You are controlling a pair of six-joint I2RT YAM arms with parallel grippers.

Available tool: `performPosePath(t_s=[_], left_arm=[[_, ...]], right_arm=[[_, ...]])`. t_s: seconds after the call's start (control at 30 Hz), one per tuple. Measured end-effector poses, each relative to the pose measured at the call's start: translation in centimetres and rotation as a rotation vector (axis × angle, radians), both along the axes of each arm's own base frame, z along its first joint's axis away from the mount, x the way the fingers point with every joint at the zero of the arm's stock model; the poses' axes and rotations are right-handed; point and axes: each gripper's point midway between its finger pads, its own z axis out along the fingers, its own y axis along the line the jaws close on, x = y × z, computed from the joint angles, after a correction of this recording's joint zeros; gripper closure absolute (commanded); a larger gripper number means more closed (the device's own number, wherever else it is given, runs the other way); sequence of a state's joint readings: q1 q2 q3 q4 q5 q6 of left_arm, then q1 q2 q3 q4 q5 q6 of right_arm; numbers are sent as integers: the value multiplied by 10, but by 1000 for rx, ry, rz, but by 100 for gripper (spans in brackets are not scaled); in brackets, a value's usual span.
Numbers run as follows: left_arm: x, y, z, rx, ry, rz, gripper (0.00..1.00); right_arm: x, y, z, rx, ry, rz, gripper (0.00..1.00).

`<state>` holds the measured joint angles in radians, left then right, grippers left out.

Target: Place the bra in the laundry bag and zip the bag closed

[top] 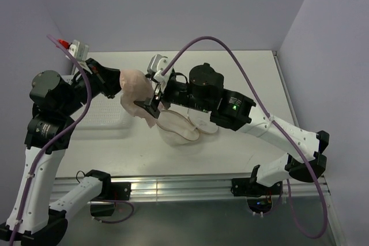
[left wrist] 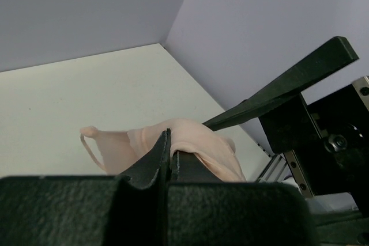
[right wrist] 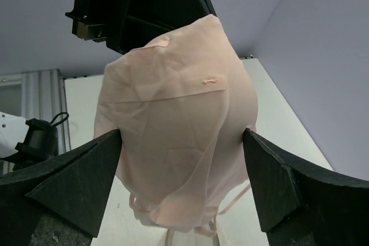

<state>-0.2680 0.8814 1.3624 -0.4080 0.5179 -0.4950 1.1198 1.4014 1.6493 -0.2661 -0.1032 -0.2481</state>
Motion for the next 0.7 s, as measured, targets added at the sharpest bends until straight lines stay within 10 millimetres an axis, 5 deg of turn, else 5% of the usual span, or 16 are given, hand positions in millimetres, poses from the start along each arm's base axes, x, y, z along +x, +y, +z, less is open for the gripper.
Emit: performPosePath(t_s=[0.47, 0.7], left_arm=[[24, 0, -24, -31, 92, 162, 100], [33, -14, -26, -41, 98, 173, 100]], right_arm=[[13, -15, -31, -89, -42, -237, 0], [20, -19, -20, -77, -82, -279, 0]])
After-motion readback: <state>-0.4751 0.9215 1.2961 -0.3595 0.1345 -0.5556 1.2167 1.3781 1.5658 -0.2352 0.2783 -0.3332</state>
